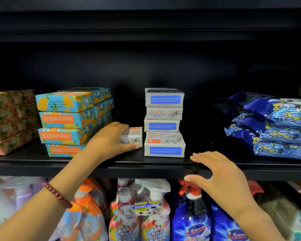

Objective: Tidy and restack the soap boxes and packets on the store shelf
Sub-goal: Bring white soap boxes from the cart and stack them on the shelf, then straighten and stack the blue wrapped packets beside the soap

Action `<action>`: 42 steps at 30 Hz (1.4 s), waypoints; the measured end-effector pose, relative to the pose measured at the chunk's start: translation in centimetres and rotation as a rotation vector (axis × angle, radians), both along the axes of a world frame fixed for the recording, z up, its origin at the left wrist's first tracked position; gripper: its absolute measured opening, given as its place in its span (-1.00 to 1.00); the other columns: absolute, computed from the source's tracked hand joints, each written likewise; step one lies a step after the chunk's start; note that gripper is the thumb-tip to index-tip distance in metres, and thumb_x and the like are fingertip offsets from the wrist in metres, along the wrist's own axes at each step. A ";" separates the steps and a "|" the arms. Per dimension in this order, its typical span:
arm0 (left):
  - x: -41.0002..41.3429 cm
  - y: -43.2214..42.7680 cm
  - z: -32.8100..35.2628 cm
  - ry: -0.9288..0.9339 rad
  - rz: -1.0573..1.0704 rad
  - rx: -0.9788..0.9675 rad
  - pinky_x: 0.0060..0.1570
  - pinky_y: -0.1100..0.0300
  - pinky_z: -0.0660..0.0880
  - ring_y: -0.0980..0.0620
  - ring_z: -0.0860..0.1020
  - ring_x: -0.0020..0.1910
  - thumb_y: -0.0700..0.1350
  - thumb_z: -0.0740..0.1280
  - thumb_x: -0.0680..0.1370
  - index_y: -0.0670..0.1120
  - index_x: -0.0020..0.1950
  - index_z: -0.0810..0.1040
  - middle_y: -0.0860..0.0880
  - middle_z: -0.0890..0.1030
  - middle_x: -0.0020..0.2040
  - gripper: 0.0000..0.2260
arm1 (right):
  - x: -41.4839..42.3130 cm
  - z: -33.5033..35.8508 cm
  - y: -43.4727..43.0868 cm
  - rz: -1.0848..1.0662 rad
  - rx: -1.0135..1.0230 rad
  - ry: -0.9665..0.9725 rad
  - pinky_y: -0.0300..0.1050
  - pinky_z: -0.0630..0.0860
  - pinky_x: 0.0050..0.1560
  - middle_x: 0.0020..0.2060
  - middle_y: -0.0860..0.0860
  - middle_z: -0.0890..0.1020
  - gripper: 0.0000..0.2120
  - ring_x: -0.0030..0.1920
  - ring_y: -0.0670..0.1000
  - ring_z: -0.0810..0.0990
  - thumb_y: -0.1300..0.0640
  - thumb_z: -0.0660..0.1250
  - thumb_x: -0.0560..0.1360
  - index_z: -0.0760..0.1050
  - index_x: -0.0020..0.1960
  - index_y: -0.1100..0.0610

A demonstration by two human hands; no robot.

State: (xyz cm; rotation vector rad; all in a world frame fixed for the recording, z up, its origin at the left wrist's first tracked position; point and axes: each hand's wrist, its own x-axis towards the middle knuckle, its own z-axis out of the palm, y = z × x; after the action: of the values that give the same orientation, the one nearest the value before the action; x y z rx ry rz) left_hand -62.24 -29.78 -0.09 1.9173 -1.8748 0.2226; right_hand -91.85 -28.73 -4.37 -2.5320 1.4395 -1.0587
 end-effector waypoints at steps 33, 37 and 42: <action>-9.2 1.5 1.9 0.011 -0.337 -0.411 0.05 0.31 0.37 0.07 0.57 0.05 0.12 0.46 0.38 -0.06 0.04 0.66 0.04 0.66 -0.01 -0.66 | -0.1 -0.7 -0.3 0.020 -0.053 0.046 -0.63 0.16 -0.04 0.20 -0.26 0.47 -0.49 0.23 -0.27 0.35 -0.21 0.38 0.37 0.46 0.28 -0.11; -9.3 1.4 1.7 0.014 -0.307 -0.436 0.02 0.28 0.38 0.03 0.58 0.03 0.08 0.47 0.38 -0.10 0.03 0.66 0.01 0.67 -0.03 -0.67 | 0.0 -0.7 -0.3 0.009 -0.054 0.050 -0.57 0.16 0.00 0.21 -0.27 0.47 -0.49 0.24 -0.27 0.35 -0.21 0.38 0.37 0.46 0.28 -0.11; -9.3 1.4 1.6 0.005 -0.287 -0.420 0.00 0.28 0.38 0.03 0.56 0.05 0.11 0.44 0.40 -0.08 0.05 0.66 0.02 0.66 0.00 -0.66 | 0.1 -0.7 -0.3 0.016 -0.058 0.035 -0.46 0.22 0.09 0.22 -0.22 0.47 -0.49 0.25 -0.24 0.34 -0.18 0.40 0.37 0.46 0.28 -0.08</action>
State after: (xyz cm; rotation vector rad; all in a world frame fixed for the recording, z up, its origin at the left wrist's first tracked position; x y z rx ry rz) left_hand -71.57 -28.40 1.49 1.3557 -1.8916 0.4751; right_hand -91.79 -29.04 -5.06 -2.6101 1.4154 -1.0745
